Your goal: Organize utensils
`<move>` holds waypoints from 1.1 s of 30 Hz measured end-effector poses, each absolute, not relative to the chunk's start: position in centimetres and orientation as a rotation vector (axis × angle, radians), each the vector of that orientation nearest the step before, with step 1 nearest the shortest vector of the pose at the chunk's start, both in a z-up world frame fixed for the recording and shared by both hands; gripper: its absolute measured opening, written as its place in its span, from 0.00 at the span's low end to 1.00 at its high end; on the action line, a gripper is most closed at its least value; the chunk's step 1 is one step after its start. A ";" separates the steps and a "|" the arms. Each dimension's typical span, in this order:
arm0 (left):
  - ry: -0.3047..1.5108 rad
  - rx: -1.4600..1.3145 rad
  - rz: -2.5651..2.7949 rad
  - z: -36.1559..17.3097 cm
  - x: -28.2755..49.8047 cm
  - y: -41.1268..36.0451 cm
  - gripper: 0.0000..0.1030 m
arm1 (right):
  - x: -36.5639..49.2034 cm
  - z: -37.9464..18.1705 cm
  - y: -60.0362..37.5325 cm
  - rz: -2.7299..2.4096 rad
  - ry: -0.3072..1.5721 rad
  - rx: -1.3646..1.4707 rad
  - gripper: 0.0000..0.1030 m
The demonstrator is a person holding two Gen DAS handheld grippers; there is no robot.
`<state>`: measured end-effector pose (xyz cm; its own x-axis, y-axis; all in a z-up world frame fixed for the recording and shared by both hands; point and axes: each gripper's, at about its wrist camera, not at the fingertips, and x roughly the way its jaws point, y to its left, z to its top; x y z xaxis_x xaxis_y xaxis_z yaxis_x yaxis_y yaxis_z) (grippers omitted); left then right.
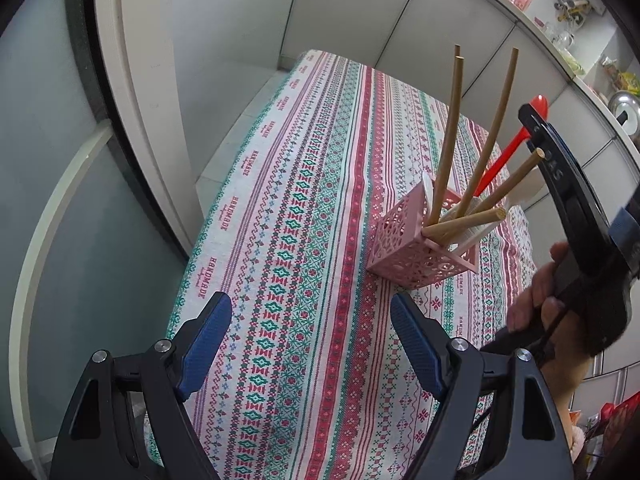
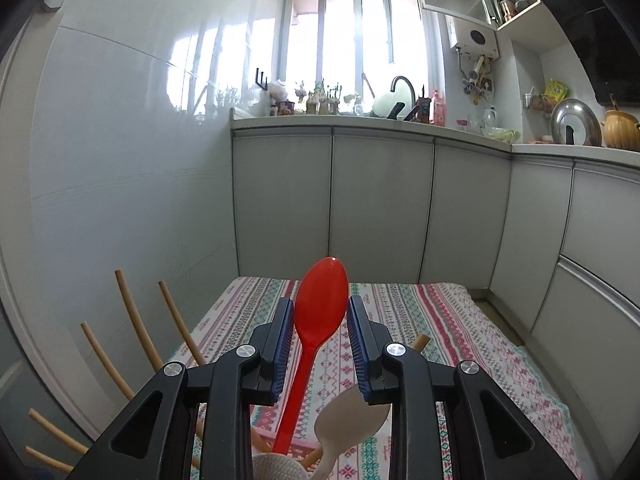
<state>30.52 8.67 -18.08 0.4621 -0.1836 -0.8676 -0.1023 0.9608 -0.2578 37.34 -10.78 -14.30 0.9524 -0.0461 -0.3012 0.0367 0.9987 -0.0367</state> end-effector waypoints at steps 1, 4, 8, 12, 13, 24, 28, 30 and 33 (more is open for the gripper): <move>1.094 -0.293 -0.048 -18.1 30.5 8.7 0.81 | 37.2 -14.2 -11.0 -0.038 0.318 -0.020 0.27; 1.092 -0.292 -0.047 -18.1 30.6 8.8 0.81 | 36.7 -14.1 -11.6 -0.033 0.351 0.013 0.27; 1.095 -0.287 -0.040 -18.2 30.7 8.7 0.81 | 36.5 -14.3 -12.2 -0.032 0.408 0.042 0.27; 1.105 -0.286 -0.036 -18.5 30.9 8.5 0.81 | 35.9 -13.9 -12.4 -0.005 0.433 0.049 0.30; 1.106 -0.286 -0.035 -18.5 30.9 8.4 0.81 | 35.7 -13.8 -12.4 -0.001 0.436 0.050 0.33; 1.072 -0.204 -0.009 -17.1 29.6 6.7 0.81 | 31.6 -9.5 -15.9 0.056 0.503 0.125 0.64; 1.035 -0.140 -0.003 -15.8 27.9 5.5 0.82 | 29.1 -8.6 -18.6 -0.015 0.581 0.124 0.69; 1.007 -0.119 -0.006 -14.6 26.4 4.9 0.84 | 27.6 -8.2 -19.9 -0.048 0.618 0.130 0.77; 0.954 -0.086 -0.014 -12.6 23.8 3.9 0.88 | 24.6 -7.7 -21.4 -0.088 0.679 0.129 0.81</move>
